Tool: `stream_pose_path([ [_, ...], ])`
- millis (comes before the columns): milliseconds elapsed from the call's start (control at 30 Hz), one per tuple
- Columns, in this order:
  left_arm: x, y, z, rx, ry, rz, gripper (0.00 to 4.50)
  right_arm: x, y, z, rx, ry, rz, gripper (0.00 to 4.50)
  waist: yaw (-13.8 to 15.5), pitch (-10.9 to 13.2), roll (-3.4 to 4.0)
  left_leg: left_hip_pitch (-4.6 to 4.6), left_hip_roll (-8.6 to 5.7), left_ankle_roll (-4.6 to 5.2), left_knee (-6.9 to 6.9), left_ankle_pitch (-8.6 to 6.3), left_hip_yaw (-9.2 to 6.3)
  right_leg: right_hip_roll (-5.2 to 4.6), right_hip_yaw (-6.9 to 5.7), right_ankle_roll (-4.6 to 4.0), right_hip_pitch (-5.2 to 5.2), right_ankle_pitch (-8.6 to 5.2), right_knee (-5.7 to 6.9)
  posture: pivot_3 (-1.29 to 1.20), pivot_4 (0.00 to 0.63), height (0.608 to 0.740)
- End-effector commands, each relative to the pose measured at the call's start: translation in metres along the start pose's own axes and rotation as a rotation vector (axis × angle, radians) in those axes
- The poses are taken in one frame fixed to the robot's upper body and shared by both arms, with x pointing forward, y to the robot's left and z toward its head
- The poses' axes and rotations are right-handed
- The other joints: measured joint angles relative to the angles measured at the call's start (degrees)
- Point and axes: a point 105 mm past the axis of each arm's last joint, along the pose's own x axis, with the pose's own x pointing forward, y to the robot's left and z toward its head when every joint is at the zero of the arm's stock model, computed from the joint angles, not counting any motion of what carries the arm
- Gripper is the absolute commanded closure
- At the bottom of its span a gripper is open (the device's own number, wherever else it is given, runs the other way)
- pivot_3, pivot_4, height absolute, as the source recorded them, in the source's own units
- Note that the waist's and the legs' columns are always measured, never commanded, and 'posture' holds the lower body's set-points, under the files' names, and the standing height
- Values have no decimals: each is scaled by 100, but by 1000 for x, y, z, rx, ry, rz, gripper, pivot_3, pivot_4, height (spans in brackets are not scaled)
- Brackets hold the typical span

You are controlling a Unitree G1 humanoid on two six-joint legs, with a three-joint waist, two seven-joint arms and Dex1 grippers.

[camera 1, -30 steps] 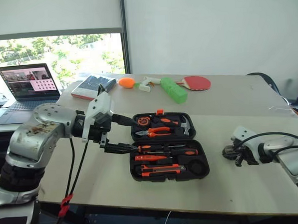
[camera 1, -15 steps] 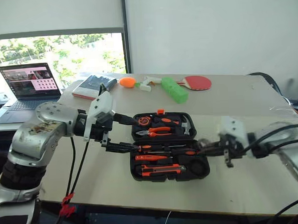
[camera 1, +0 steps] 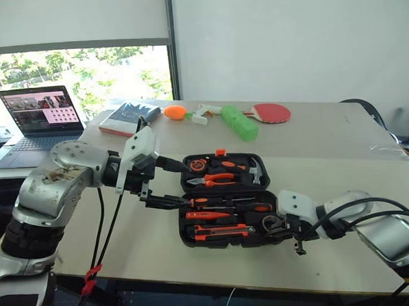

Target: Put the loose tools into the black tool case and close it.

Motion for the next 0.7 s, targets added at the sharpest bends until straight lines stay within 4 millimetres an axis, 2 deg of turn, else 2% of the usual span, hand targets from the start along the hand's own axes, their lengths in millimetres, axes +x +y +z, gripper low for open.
stream_pose_path([
  [33, -5, 1, 7, 47, 6, 18, 0, 0, 3, -3, -40, 39, -3, 4107, 1, 0, 0, 0, 0, 0, -1, 0, 0, 0, 0, 0, 0, 0, 0, 0, 150, 736],
  [67, -5, 1, 7, 48, 6, 18, 0, -1, 2, -4, -43, 46, -11, 3697, 2, 0, 0, 0, 0, 0, -1, 0, 0, 1, 0, 0, 0, 0, 0, 0, 150, 736],
  [133, -5, 1, 7, 49, 5, 18, 0, -2, 1, -3, -43, 41, -18, 3265, 3, 0, 0, -1, 0, 0, 0, 0, 0, 0, 0, 0, 0, 0, -1, 0, 150, 736],
  [200, -4, 1, 7, 49, 4, 17, 0, -4, 2, 2, -40, 18, -13, 2551, 27, 0, 0, -2, 0, 0, -1, 0, 0, 0, -1, 1, 0, -1, -2, 0, 150, 736],
  [233, -4, 0, 6, 47, 3, 15, 0, -6, 3, 7, -30, -2, -11, 2337, 46, 0, 0, -2, 0, 0, -1, 0, 0, 0, -1, 1, 0, -1, -2, 0, 150, 736],
  [267, -4, 0, 6, 44, 2, 14, 0, -11, 3, 12, -21, -28, -13, 1869, 52, 0, 0, -3, 0, 0, -2, 0, 0, 0, -1, 1, -1, -1, -4, 0, 150, 736],
  [433, -4, 0, -2, 20, 12, 24, 0, -40, -2, 37, 78, -154, -54, 227, 69, 0, -1, -5, 1, 1, -4, 0, -1, 0, -1, 0, -3, -1, -4, 0, 150, 736],
  [467, -4, 0, -3, 19, 13, 25, 0, -45, -4, 39, 90, -164, -65, 50, 66, 0, 0, -5, 1, 0, -4, 0, -1, 0, -1, 0, -3, -1, -3, 0, 150, 736],
  [633, -3, 0, -4, 17, 10, 24, 0, -50, -2, 33, 105, -144, -85, 50, 70, 2, -3, 0, 2, 0, -2, 0, 0, 0, -1, -1, 1, 0, -2, 0, 150, 736],
  [700, -4, 3, -7, 4, 18, 41, 0, -49, -11, 28, 120, -137, -142, 50, 73, 2, -3, -2, 2, 0, -3, 0, 0, 0, -1, 0, 0, -1, -3, 0, 150, 736],
])
